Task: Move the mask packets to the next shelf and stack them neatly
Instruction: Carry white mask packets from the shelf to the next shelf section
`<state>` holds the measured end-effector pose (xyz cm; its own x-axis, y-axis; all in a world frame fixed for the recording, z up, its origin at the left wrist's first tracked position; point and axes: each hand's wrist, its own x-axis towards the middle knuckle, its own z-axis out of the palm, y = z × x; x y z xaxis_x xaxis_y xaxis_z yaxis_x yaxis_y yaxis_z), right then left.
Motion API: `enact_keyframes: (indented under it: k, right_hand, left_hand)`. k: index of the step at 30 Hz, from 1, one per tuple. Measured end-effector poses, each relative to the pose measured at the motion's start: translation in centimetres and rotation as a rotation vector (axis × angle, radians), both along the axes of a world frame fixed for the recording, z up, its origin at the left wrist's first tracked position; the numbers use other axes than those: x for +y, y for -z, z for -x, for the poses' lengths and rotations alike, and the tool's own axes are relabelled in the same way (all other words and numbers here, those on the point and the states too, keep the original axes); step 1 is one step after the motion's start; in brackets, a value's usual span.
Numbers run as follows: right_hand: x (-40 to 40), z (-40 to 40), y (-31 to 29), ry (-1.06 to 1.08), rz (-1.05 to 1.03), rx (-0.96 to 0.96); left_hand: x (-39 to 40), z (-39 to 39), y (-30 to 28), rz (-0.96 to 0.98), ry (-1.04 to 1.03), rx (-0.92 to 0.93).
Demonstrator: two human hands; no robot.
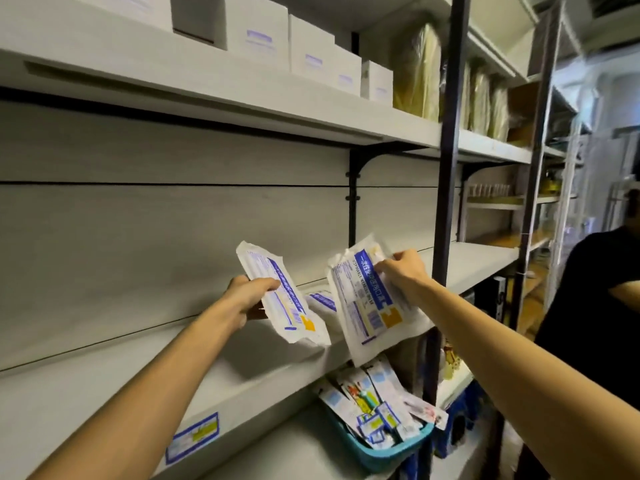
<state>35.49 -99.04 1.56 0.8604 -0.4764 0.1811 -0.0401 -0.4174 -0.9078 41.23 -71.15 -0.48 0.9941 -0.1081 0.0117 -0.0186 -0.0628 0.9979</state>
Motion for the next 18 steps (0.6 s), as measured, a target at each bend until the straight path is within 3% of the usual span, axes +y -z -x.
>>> enact_keyframes:
  k: [11,18]
  right_hand:
    - [-7.7,-7.1,0.7,0.000,0.036,0.128]
    - [-13.9,-13.1,0.9,-0.062,0.029,0.175]
  left_hand:
    - [-8.1,-5.5,2.7,0.038,-0.129,-0.007]
    - [-12.5,-9.8,4.4,-0.044,-0.267,-0.001]
